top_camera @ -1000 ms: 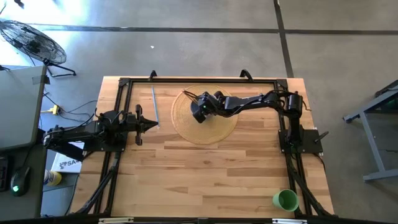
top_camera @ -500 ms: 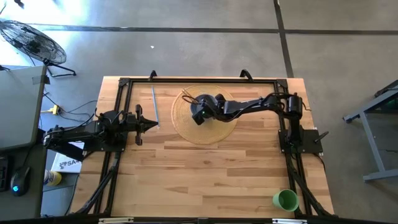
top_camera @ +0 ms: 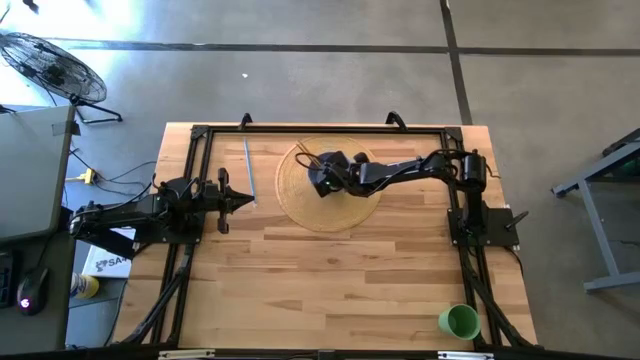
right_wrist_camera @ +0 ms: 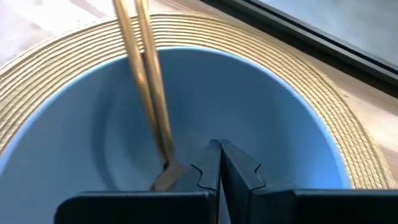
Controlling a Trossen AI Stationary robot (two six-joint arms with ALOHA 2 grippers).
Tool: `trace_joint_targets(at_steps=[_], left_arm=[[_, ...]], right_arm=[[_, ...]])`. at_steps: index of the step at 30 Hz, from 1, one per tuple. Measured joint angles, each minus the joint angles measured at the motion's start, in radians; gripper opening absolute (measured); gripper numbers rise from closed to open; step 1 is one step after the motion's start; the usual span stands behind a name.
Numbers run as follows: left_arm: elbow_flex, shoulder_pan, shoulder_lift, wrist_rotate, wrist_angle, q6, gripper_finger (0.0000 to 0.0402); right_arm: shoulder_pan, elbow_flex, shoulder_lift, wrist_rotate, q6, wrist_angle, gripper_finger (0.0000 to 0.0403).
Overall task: Pick & Place Utensil
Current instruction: Put the gold fork into the blue bowl on the brown mat
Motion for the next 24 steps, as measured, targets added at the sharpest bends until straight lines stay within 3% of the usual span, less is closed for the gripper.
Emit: trace_joint_targets(at_steps=[10,19,24], left_arm=[[0.000,0.000,0.000,0.000,0.000,0.000,0.0001],[0.000,0.000,0.000,0.000,0.000,0.000,0.0001],[0.000,0.000,0.000,0.000,0.000,0.000,0.0001]], right_arm=[[0.000,-0.001,0.000,0.047,0.107,-0.044,0.0001],[0.001,-0.159,0.000,0.027,0.156,0.154,0.0001],[0.004,-0.179,0.000,0.017,0.116,0.214,0.0001]])
